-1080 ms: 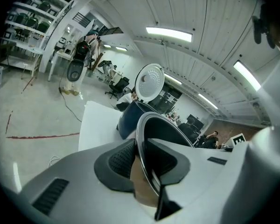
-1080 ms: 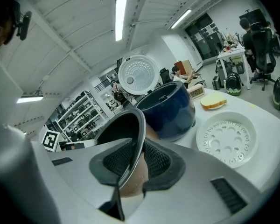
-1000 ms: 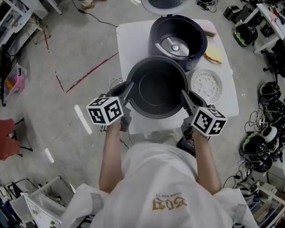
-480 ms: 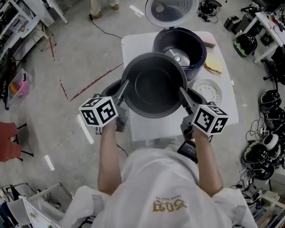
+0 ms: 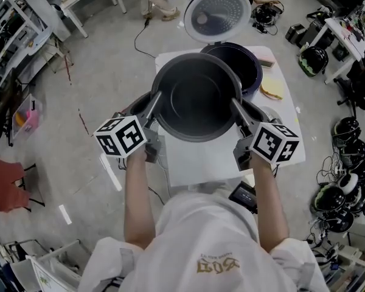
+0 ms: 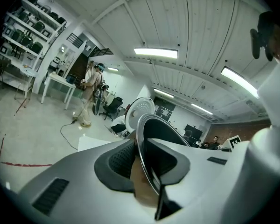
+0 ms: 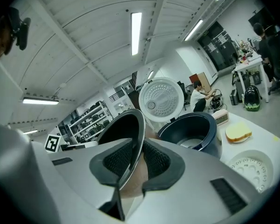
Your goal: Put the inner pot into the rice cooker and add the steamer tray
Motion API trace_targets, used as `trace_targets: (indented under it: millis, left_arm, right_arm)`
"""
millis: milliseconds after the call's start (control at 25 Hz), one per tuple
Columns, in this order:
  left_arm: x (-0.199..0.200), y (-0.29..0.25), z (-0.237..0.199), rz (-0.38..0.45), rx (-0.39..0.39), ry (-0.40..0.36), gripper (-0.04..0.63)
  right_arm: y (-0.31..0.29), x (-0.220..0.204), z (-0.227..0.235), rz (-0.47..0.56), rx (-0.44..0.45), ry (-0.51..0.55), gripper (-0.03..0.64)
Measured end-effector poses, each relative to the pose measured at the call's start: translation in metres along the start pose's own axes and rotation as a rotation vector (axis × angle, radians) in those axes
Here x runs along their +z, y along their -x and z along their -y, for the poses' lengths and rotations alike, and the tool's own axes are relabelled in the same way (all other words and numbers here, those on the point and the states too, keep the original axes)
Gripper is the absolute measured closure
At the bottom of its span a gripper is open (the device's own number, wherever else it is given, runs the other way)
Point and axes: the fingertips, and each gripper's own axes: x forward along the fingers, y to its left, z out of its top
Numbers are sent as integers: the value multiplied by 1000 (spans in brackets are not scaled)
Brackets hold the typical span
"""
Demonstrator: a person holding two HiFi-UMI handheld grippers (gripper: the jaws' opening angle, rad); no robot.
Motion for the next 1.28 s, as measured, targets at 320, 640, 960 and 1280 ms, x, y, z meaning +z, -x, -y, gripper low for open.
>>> trace_targets:
  millis: [320,640,960,1280]
  left_arm:
    - [24,-40,13,7,-42,-18,499]
    - [35,-92,26,0,-91,-11,500]
    - [41,-148,36,1,-133,21,497]
    - [35,-185,35,-32,-132,37,497]
  right_arm:
    - [-8,35,23,52,-30,-19,532]
    - [-12,69,59,100,-78,-30,535]
    - [-20,100,99,139,-108,-49,537]
    - [-31,110,134,129,-141,-74,540]
